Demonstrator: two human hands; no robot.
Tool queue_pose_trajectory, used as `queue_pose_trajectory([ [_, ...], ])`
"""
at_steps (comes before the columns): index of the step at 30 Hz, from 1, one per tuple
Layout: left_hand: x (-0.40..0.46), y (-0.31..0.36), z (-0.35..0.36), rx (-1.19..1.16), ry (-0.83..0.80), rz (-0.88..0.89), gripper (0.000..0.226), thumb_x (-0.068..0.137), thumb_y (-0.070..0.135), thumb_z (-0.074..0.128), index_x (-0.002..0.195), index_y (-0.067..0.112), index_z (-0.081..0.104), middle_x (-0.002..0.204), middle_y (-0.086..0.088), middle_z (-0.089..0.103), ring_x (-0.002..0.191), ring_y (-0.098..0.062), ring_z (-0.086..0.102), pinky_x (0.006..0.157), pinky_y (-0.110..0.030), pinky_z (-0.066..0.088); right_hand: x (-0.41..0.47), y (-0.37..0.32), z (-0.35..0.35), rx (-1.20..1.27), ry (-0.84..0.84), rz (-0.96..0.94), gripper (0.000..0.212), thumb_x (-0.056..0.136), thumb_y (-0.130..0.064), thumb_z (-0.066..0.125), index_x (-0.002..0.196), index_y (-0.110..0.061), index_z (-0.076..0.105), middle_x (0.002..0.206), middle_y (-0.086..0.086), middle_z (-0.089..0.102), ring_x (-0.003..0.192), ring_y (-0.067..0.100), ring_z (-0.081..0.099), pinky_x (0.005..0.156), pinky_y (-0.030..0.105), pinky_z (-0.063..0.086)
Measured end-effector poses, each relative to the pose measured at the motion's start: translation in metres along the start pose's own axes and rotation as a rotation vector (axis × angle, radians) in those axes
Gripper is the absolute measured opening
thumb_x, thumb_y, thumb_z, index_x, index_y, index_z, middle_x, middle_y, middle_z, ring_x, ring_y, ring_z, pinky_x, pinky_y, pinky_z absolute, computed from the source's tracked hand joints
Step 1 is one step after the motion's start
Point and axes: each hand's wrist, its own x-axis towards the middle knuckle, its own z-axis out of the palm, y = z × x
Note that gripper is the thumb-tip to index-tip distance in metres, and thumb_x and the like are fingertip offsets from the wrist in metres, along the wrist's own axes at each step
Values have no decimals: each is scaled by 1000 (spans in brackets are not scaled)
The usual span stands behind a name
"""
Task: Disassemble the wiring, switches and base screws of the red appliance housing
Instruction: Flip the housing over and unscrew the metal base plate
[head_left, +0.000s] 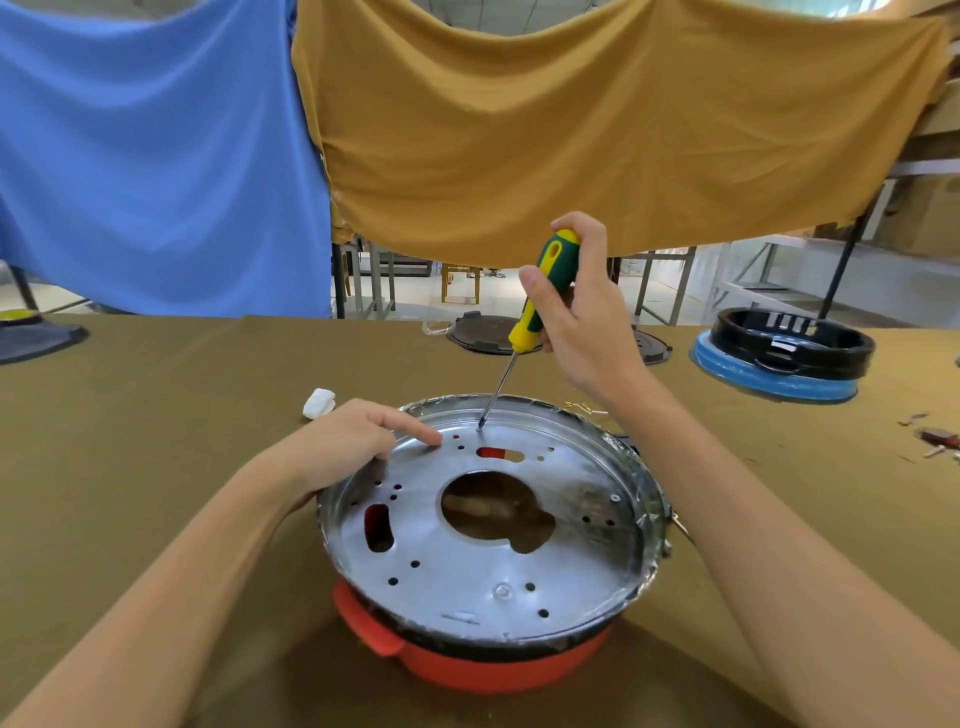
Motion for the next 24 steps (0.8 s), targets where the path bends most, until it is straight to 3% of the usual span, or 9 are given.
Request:
queue_pose_trajectory([
  [3,2,-1,-1,9,1,-2,66,87,-6,39,87,47,77,106,6,71,58,-6,53,56,-15,45,-1,-2,0,-6,-8,8,37,105,-29,50,135,-19,30,79,-7,44,61,3,55,54,26,56],
  [7,4,-3,-1,6,-8,16,65,87,-5,39,88,47,77,110,7,71,74,-16,53,69,-25,43,4,-13,-4,-9,-117,14,36,104,-28,52,132,-21,31,80,-4,44,66,24,60,57,44,57],
  [10,3,-3,0,12,2,38,64,89,-3,40,87,48,77,114,16,65,76,-20,50,68,-25,41,13,-23,-4,-26,-242,30,32,104,-26,52,130,-24,33,84,2,45,72,34,62,58,47,56],
  [12,3,-3,0,11,2,47,63,89,-3,40,87,48,77,117,17,63,84,-19,49,71,-25,40,16,-28,0,-41,-252,30,30,103,-27,52,128,-24,35,82,3,46,67,28,58,59,45,56],
  [14,4,-3,0,15,-2,50,62,89,-3,41,89,47,78,124,18,61,95,-18,47,73,-21,39,18,-31,6,-122,-213,-14,32,103,-33,54,128,-21,38,80,1,46,66,17,51,60,35,54],
  [17,5,-3,-1,24,-6,48,59,90,-2,42,93,45,78,124,16,61,92,-18,52,69,-17,41,20,-33,11,-293,-120,-64,40,99,-42,58,128,-18,45,90,5,50,78,17,48,63,20,39],
  [20,4,-2,-1,29,-39,33,56,91,1,45,92,47,77,112,21,62,77,-20,50,68,-26,43,22,-35,7,-263,-123,-24,39,96,-36,64,128,-20,50,94,6,56,84,21,52,69,23,43],
  [22,4,2,-6,75,-80,23,52,92,6,49,92,51,75,105,27,57,86,-19,49,69,-24,43,24,-39,3,-209,-180,-13,36,96,-30,66,128,-22,51,91,1,56,82,20,54,72,29,48],
  [24,8,11,-15,150,-162,22,44,93,14,56,94,54,73,114,22,54,99,-13,49,77,-21,40,24,-42,-1,-165,-260,-24,35,96,-24,66,128,-24,51,91,-2,56,83,20,57,73,31,53],
])
